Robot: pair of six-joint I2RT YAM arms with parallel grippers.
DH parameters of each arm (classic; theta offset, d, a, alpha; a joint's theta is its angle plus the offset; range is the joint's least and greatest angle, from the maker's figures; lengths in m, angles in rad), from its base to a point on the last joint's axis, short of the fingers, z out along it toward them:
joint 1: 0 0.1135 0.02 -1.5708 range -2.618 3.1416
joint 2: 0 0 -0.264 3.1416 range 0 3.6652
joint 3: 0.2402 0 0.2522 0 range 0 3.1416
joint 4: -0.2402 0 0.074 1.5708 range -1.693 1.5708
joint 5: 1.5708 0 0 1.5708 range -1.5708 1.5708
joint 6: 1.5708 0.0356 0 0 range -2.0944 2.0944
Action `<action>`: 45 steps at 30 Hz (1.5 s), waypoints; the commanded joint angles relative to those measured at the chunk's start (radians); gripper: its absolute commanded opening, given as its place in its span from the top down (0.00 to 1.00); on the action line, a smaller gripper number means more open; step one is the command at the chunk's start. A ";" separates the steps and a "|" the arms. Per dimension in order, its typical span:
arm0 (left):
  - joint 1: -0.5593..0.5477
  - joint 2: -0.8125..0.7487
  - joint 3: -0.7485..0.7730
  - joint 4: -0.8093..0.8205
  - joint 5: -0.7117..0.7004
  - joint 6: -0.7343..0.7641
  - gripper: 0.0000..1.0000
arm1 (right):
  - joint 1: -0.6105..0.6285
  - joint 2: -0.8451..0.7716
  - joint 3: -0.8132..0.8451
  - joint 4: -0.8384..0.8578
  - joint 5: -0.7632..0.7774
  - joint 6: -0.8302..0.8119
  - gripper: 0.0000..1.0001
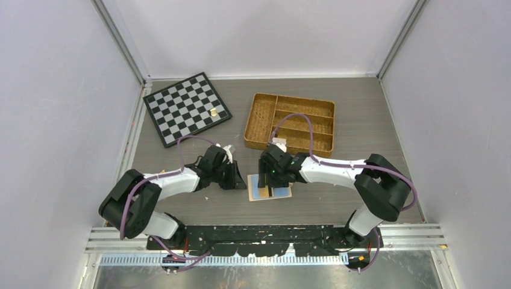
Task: Put the credit cards into the card holder
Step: Insert the credit card into the card holder, then pick up the credit card from the storage box.
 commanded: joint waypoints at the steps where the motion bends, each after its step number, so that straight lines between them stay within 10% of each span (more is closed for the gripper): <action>1: -0.005 0.050 -0.024 0.100 0.020 -0.006 0.83 | 0.006 0.009 -0.001 0.071 -0.032 0.027 0.37; 21: -0.005 0.033 -0.015 0.069 0.004 0.008 0.84 | 0.004 -0.038 0.026 0.099 -0.078 -0.009 0.41; 34: -0.002 -0.108 0.150 -0.205 -0.036 0.100 0.48 | -0.312 -0.246 0.179 -0.246 -0.031 -0.360 0.20; 45: 0.228 -0.132 0.480 -0.591 0.104 0.414 0.37 | -0.383 -0.002 0.442 -0.292 -0.151 -0.845 0.20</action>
